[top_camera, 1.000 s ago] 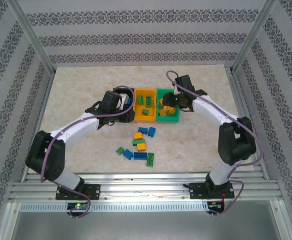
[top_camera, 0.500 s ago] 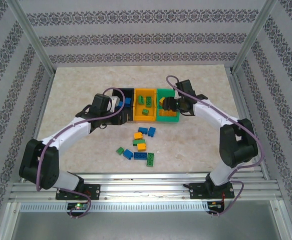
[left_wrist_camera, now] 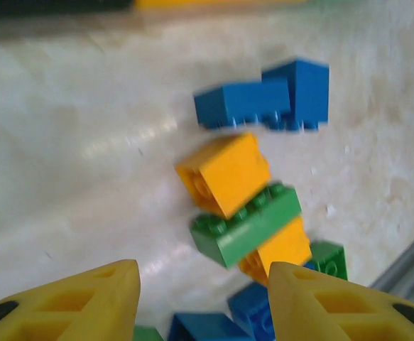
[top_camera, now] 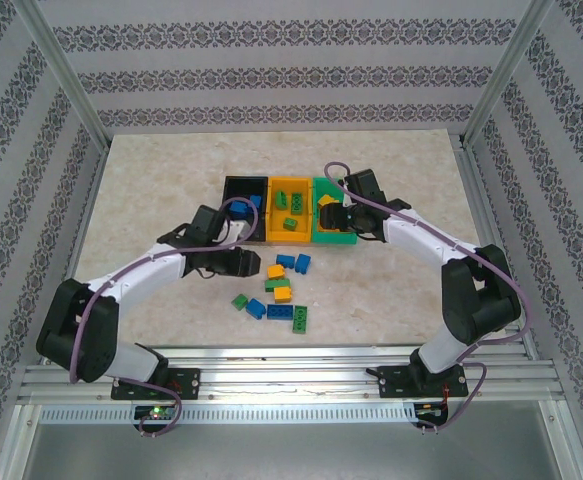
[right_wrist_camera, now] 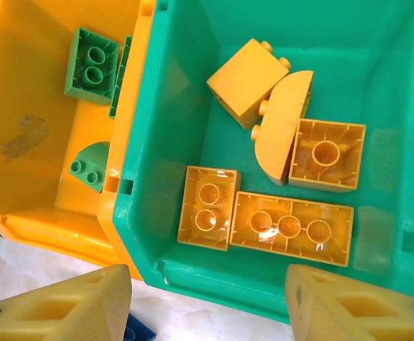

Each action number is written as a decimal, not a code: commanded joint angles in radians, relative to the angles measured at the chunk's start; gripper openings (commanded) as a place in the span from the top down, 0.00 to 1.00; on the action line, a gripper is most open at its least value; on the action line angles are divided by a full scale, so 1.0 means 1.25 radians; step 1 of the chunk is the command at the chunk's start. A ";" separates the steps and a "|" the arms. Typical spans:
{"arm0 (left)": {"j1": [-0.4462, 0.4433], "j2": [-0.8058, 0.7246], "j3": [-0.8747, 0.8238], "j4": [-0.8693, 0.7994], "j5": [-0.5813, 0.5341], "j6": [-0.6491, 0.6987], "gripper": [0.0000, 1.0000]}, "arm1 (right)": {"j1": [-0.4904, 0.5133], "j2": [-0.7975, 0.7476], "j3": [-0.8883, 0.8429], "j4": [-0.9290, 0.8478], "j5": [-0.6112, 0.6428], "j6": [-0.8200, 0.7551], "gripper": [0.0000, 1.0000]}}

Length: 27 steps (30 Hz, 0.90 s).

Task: Sort the legos into containers by color
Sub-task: Place the lego in the container, then pick up the lego from the middle-left of the table.

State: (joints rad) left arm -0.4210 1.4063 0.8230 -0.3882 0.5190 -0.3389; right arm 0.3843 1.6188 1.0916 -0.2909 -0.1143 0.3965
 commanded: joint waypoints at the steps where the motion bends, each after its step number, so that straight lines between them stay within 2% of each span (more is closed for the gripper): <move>1: -0.052 -0.031 -0.025 -0.084 0.037 -0.063 0.50 | 0.011 -0.012 -0.004 0.028 0.017 -0.003 0.41; 5: -0.136 -0.049 -0.034 -0.156 -0.016 -0.121 0.50 | 0.015 -0.013 -0.011 0.039 0.024 -0.009 0.42; 9: -0.185 -0.090 -0.054 -0.217 -0.084 -0.210 0.48 | 0.018 -0.016 -0.025 0.049 0.025 -0.007 0.42; 16: -0.280 -0.109 -0.086 -0.234 -0.175 -0.337 0.44 | 0.020 -0.025 -0.058 0.073 0.028 -0.011 0.42; 22: -0.303 -0.022 -0.073 -0.189 -0.208 -0.411 0.43 | 0.021 -0.036 -0.076 0.089 0.021 -0.007 0.42; 27: -0.301 0.060 -0.018 -0.184 -0.253 -0.400 0.40 | 0.019 -0.037 -0.090 0.094 0.018 -0.009 0.42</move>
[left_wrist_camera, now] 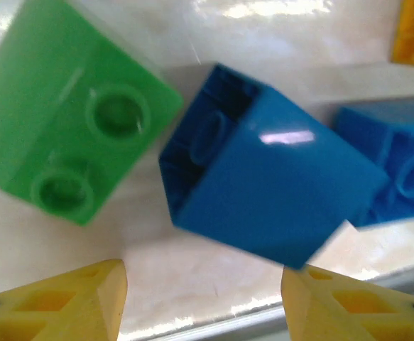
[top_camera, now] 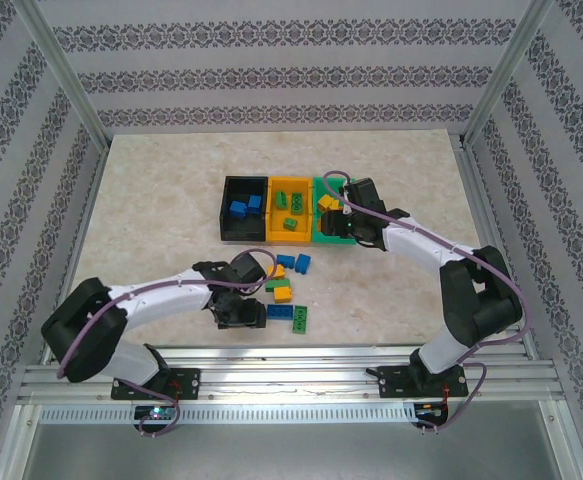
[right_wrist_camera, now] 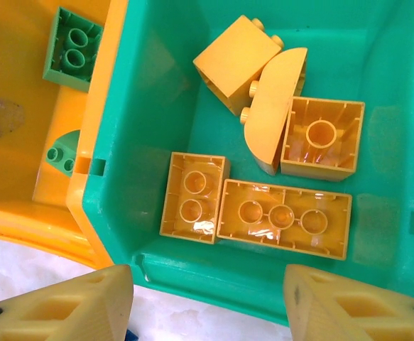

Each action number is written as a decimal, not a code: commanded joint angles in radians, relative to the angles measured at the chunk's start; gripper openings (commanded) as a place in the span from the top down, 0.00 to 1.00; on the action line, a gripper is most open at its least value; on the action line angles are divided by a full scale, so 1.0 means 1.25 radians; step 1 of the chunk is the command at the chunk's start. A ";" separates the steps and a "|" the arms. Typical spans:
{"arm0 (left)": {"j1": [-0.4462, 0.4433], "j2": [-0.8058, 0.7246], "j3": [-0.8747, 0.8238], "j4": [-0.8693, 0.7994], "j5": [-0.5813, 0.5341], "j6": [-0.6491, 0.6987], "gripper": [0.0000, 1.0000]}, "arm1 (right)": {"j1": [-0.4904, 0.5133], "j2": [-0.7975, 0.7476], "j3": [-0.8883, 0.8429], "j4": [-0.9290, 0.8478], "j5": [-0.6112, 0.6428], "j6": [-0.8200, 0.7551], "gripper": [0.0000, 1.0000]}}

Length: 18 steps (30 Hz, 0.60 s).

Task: Sort the legos into containers by color
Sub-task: Pick up the lego from the middle-left of the table.

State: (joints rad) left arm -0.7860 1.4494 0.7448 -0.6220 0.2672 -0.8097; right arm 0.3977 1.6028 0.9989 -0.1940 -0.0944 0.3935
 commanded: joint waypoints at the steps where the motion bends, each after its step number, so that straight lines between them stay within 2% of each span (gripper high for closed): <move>1: -0.007 0.037 0.052 0.010 -0.055 -0.022 0.40 | 0.008 -0.023 -0.014 0.016 -0.002 -0.007 0.42; 7: 0.022 0.099 0.096 0.045 -0.060 -0.022 0.39 | 0.006 -0.031 -0.009 0.000 -0.008 -0.022 0.42; 14: 0.080 0.112 0.087 0.122 -0.034 -0.056 0.38 | 0.005 -0.037 -0.016 0.002 -0.008 -0.020 0.42; 18: 0.085 0.151 0.116 0.126 -0.024 -0.032 0.39 | 0.005 -0.040 -0.016 0.001 -0.008 -0.019 0.42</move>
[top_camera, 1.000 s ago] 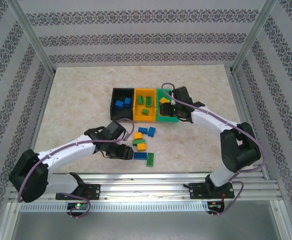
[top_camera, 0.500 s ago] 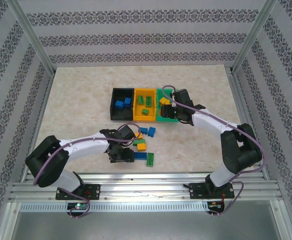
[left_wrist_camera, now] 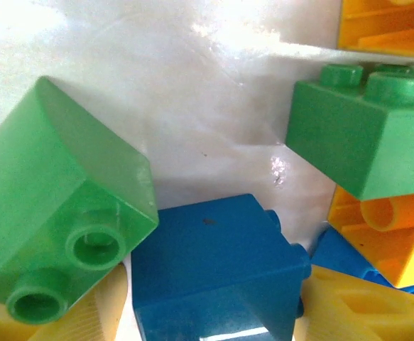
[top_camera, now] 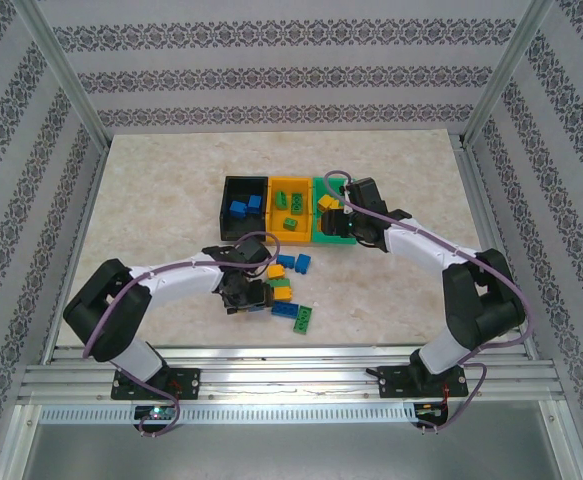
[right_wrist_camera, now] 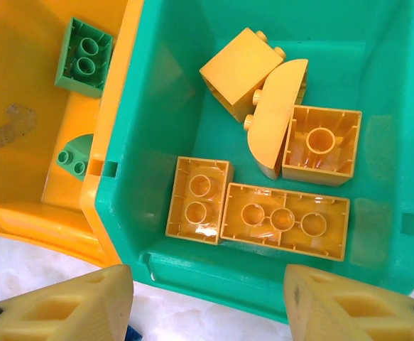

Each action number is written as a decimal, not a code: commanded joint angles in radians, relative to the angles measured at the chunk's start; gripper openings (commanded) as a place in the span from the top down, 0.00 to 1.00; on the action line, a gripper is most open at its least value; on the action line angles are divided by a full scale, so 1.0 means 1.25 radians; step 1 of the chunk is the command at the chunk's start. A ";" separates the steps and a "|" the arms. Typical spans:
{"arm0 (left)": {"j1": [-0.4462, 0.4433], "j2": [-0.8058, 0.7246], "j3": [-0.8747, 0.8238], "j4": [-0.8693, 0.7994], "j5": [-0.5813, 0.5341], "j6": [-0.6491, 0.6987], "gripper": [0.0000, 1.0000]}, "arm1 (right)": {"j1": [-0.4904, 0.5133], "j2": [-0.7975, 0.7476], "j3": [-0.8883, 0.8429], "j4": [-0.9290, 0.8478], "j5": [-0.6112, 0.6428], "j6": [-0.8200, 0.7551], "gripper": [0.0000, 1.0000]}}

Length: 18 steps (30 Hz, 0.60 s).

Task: Sort the legos into containers by color
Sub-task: Pick up the lego from the middle-left of the table.

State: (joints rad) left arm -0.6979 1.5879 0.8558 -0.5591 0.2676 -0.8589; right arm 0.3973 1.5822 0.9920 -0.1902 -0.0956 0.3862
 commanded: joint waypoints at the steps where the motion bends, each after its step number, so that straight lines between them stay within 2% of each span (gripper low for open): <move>1: 0.015 0.053 0.040 0.064 -0.018 0.018 0.39 | 0.006 -0.024 -0.011 -0.004 -0.007 -0.014 0.42; 10: 0.013 0.019 0.055 0.031 -0.037 0.097 0.58 | 0.002 -0.027 -0.025 0.007 -0.007 -0.006 0.42; 14: 0.014 -0.041 0.046 0.039 -0.049 0.125 0.59 | 0.006 -0.023 -0.025 0.015 -0.009 -0.001 0.42; 18: 0.013 -0.103 0.032 0.066 -0.017 0.183 0.59 | 0.006 -0.025 -0.020 0.011 -0.007 -0.003 0.42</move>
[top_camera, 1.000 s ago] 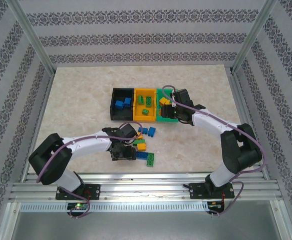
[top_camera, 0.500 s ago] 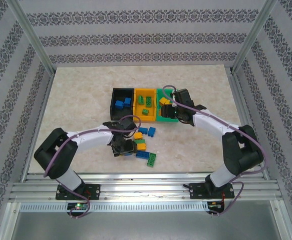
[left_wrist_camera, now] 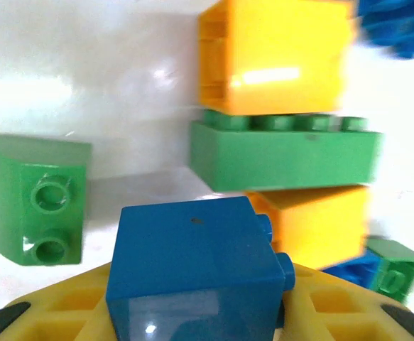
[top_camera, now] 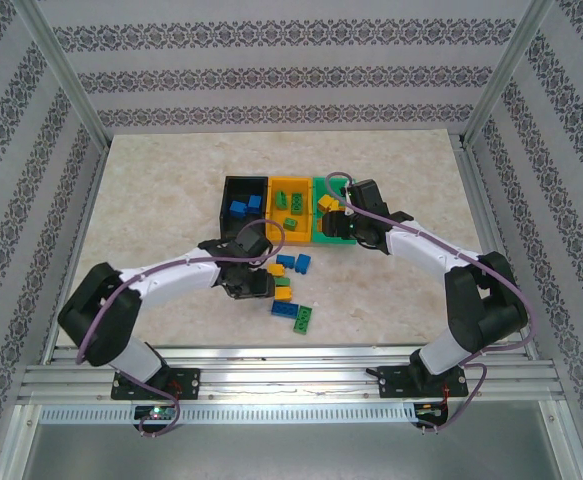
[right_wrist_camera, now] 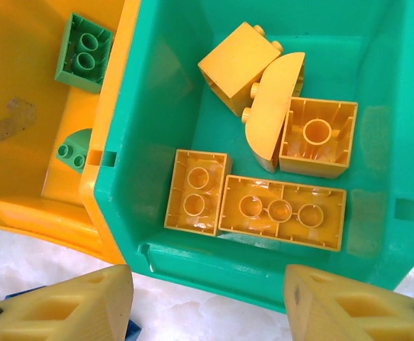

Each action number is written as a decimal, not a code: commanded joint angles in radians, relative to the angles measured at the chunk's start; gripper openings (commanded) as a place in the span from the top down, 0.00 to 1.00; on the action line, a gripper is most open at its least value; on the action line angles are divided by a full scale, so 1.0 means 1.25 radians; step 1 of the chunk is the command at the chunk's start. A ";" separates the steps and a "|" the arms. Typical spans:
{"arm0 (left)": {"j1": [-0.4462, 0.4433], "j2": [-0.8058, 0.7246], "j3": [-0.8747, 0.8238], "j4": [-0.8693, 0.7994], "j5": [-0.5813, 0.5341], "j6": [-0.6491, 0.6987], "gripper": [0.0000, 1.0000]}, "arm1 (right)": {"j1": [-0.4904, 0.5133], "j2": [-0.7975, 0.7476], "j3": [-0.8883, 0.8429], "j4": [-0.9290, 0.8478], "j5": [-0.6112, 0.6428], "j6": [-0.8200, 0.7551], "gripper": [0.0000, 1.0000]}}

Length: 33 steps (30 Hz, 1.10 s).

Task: Sort the legos into containers by color
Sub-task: Pick up the lego from the middle-left of the table, then place the lego in the container.

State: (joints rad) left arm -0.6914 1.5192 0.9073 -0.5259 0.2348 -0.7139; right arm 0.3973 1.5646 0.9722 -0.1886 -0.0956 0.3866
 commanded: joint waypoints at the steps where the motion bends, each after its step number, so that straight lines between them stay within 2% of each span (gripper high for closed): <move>1: 0.008 -0.065 -0.012 0.043 0.014 0.087 0.59 | 0.005 -0.013 -0.005 0.010 -0.008 -0.004 0.42; 5: 0.028 -0.111 0.018 0.008 -0.044 0.156 0.59 | 0.004 -0.013 -0.010 0.018 -0.011 -0.001 0.42; 8: 0.096 -0.091 0.072 -0.018 -0.054 0.172 0.60 | 0.006 -0.022 -0.021 0.022 -0.010 0.003 0.42; 13: 0.227 0.021 0.184 -0.010 -0.006 0.177 0.59 | 0.005 -0.046 -0.037 0.011 -0.007 0.004 0.42; 19: 0.324 0.204 0.387 -0.035 0.025 0.219 0.57 | 0.008 -0.071 -0.040 -0.015 -0.017 0.000 0.42; 24: 0.338 0.327 0.544 -0.094 0.008 0.258 0.53 | 0.017 -0.103 -0.062 -0.021 -0.020 0.013 0.41; 26: 0.337 0.360 0.588 -0.118 0.006 0.265 0.48 | 0.025 -0.109 -0.071 -0.024 -0.025 0.021 0.42; 33: 0.340 0.336 0.570 -0.097 -0.005 0.287 0.40 | 0.083 -0.099 -0.080 -0.035 -0.027 0.040 0.41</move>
State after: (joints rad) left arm -0.2699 1.9789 1.6234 -0.6159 0.2401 -0.3954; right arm 0.4713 1.4460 0.8806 -0.2111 -0.1181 0.4171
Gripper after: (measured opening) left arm 0.595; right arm 0.586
